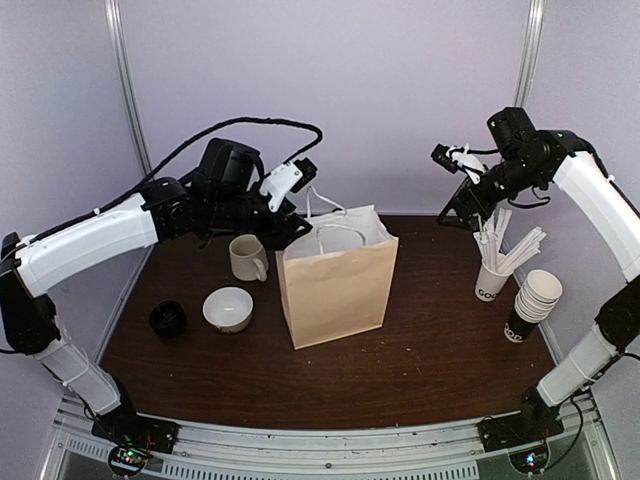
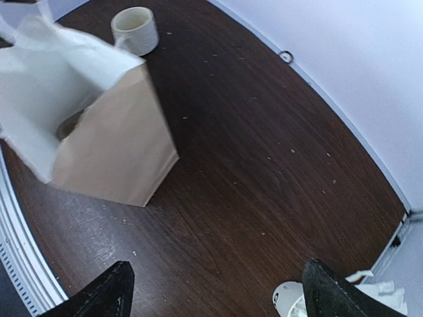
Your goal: Pack the takeout coffee
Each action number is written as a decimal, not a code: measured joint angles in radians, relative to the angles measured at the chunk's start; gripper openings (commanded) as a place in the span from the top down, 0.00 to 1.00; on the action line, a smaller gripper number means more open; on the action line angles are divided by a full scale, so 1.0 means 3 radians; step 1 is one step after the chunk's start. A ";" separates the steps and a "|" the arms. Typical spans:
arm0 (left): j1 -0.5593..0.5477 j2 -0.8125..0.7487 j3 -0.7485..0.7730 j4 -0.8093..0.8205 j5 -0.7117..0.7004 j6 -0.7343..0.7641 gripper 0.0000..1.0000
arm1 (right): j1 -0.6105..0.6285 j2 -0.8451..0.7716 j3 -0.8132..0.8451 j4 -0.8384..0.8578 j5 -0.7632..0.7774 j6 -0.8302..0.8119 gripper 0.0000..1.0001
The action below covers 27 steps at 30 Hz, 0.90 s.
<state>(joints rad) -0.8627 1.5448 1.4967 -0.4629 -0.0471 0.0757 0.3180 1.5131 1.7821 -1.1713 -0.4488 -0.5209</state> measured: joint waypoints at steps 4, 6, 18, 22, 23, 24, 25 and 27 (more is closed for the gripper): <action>0.0000 -0.0079 0.0011 -0.0060 -0.0071 0.0022 0.34 | -0.0340 -0.0015 -0.0100 0.0186 0.0141 0.0198 0.20; 0.0000 -0.0172 0.0011 -0.0104 -0.0121 0.0066 0.31 | -0.0493 -0.0058 -0.0253 0.0287 0.0268 0.0284 0.25; 0.0245 -0.0977 -0.0570 0.0244 -0.0650 0.0299 0.28 | -0.0769 -0.0356 -0.0757 0.0427 0.0842 0.0462 0.43; 0.0312 -0.1039 -0.0865 0.0326 -0.0717 0.0292 0.27 | -0.0781 -0.0426 -0.0799 0.0420 0.0941 0.0476 0.41; 0.0317 -0.1041 -0.0908 0.0332 -0.0720 0.0290 0.27 | -0.0782 -0.0445 -0.0818 0.0415 0.0959 0.0478 0.41; 0.0318 -0.1043 -0.0933 0.0334 -0.0721 0.0287 0.27 | -0.0782 -0.0456 -0.0838 0.0404 0.0973 0.0479 0.42; 0.0318 -0.1045 -0.0946 0.0328 -0.0720 0.0286 0.27 | -0.0782 -0.0469 -0.0863 0.0398 0.0984 0.0481 0.42; 0.0318 -0.1061 -0.0950 0.0348 -0.0718 0.0277 0.27 | -0.0783 -0.0474 -0.0913 0.0385 0.0993 0.0483 0.43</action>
<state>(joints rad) -0.7673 1.2266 1.2118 -0.3584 -0.2626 0.1589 0.0830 1.3708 1.5082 -1.0557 -0.1509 -0.3759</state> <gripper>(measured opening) 0.730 0.585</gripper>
